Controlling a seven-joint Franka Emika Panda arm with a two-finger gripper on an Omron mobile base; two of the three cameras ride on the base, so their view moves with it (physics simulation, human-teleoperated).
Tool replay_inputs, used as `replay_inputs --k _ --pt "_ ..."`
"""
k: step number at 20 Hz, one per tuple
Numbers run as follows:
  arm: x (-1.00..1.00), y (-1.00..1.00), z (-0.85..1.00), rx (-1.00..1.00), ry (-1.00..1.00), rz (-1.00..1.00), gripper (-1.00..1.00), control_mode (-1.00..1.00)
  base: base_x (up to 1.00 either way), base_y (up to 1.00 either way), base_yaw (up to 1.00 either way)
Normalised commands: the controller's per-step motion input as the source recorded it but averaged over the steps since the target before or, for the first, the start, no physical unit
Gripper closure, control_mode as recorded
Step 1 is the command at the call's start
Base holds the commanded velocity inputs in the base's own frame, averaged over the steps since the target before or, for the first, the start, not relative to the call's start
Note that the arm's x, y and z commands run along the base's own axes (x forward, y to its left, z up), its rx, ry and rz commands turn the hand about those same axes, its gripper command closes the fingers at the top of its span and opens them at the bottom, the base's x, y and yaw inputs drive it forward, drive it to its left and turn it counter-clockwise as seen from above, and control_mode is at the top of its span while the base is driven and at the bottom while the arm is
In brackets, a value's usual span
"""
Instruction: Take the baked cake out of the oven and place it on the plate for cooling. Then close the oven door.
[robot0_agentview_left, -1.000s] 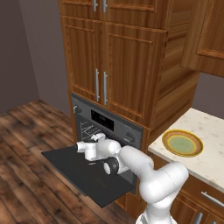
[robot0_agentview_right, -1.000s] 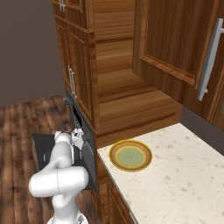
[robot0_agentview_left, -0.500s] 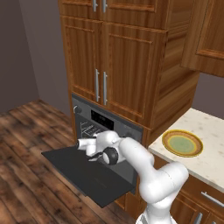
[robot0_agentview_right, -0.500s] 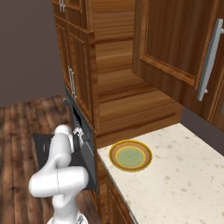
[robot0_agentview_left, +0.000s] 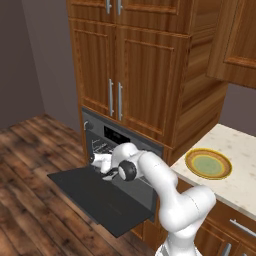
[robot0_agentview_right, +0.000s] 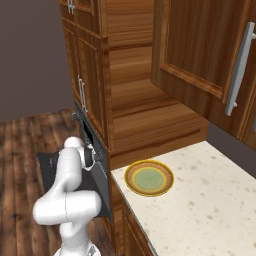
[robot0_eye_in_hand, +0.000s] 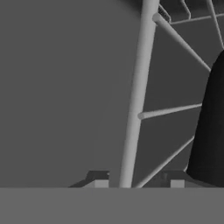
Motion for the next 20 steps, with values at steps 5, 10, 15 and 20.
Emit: replay_inputs --k 5,10,15,20 --pt "-0.55 0.47 -0.83 0.05 0.24 0.0 1.0 -1.0 0.0 0.0 0.0" --pt "-0.64 0.63 -0.74 0.06 0.26 0.0 1.0 -1.0 0.0 0.0 0.0" --pt "-0.83 0.85 -0.8 0.01 0.19 0.01 1.0 -1.0 0.0 0.0 0.0" --pt "-0.94 0.9 -0.72 0.0 0.15 0.01 1.0 -1.0 0.0 0.0 0.0"
